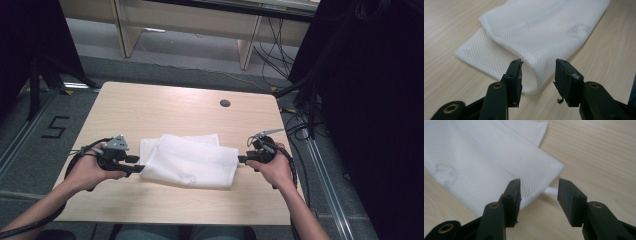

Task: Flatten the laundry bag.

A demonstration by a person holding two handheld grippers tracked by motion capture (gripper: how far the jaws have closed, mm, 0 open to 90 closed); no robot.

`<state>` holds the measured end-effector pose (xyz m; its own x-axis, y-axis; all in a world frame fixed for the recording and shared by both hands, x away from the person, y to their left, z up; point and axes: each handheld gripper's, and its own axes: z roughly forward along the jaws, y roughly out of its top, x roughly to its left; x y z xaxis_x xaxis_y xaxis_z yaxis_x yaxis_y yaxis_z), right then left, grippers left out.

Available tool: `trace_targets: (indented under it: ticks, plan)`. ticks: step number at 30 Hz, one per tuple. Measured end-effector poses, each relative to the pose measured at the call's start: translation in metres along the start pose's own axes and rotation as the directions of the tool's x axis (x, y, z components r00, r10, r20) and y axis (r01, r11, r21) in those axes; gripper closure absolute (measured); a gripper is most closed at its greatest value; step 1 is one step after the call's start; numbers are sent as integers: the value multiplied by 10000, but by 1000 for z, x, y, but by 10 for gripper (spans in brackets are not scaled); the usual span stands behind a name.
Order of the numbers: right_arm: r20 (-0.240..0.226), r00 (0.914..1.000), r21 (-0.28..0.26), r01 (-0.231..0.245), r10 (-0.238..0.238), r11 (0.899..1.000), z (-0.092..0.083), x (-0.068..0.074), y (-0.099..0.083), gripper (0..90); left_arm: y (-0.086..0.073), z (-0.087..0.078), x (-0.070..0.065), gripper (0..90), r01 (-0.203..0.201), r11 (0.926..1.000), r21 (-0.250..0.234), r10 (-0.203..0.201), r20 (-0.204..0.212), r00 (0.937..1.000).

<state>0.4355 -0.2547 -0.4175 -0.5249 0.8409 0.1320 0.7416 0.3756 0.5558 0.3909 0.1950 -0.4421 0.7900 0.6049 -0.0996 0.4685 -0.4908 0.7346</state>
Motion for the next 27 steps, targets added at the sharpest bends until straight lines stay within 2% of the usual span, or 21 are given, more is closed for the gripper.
trace_targets:
  ticks: [1,3,4,5,6,7,11,12,13,14,15,16,17,18,20,24,26,27]
  plan:
    - [-87,9999,-78,-149,148,9999,6,2,5,536,4,3,-3,549,-88,9999,-48,89,68,9999]
    - [-161,9998,81,153,-152,9998,19,1,16,524,13,15,-13,533,-188,9998,-115,192,358,9992]
    - [-199,9995,291,264,-258,9992,27,1,23,521,13,15,-13,526,-188,9998,-115,192,358,9992]
    - [-176,9987,161,475,-473,9987,35,0,28,517,19,27,-20,522,-446,9990,-58,449,618,9971]
    - [-141,9994,264,309,-306,9992,39,1,32,517,24,37,-25,523,-553,9985,16,549,817,9951]
    - [-26,9993,250,368,-367,9990,47,0,38,514,27,44,-28,527,-774,9970,70,766,858,9934]
    - [7,9985,391,554,-555,9977,70,2,52,498,38,73,-44,585,-1109,9933,330,1057,1328,9855]
    - [-76,9974,662,716,-713,9952,78,3,55,497,40,79,-47,610,-1345,9894,550,1256,1423,9818]
    - [-76,9974,662,716,-713,9952,78,3,55,497,40,79,-47,630,-1345,9894,550,1256,1423,9818]
    - [-179,9929,1160,1189,-1176,9861,91,4,57,500,41,86,-51,657,-1425,9876,656,1307,1575,9788]
    - [-212,9898,1372,1422,-1406,9803,97,4,58,500,42,95,-55,676,-1846,9787,901,1670,1742,9704]
    - [-169,9901,1498,1403,-1393,9787,100,4,58,504,42,101,-58,689,-1924,9750,1110,1711,1768,9693]
    - [-121,9904,1473,1381,-1378,9794,105,4,58,508,42,101,-58,699,-1924,9750,1110,1711,1768,9693]
    - [-131,9924,1435,1231,-1225,9820,107,4,59,512,41,107,-60,706,-2107,9696,1248,1867,1798,9658]
    - [-150,9905,1316,1375,-1367,9817,110,2,60,518,39,112,-62,717,-1995,9700,1387,1729,1827,9678]
    - [-415,9926,1056,1175,-1137,9874,116,2,62,527,36,118,-61,726,-2160,9645,1521,1870,1848,9648]
    - [-446,9911,1054,1297,-1256,9859,117,3,62,527,35,119,-62,730,-2160,9634,1585,1858,1858,9649]
    - [-474,9887,940,1459,-1419,9848,120,6,63,527,34,121,-62,731,-2251,9600,1666,1936,1856,9633]
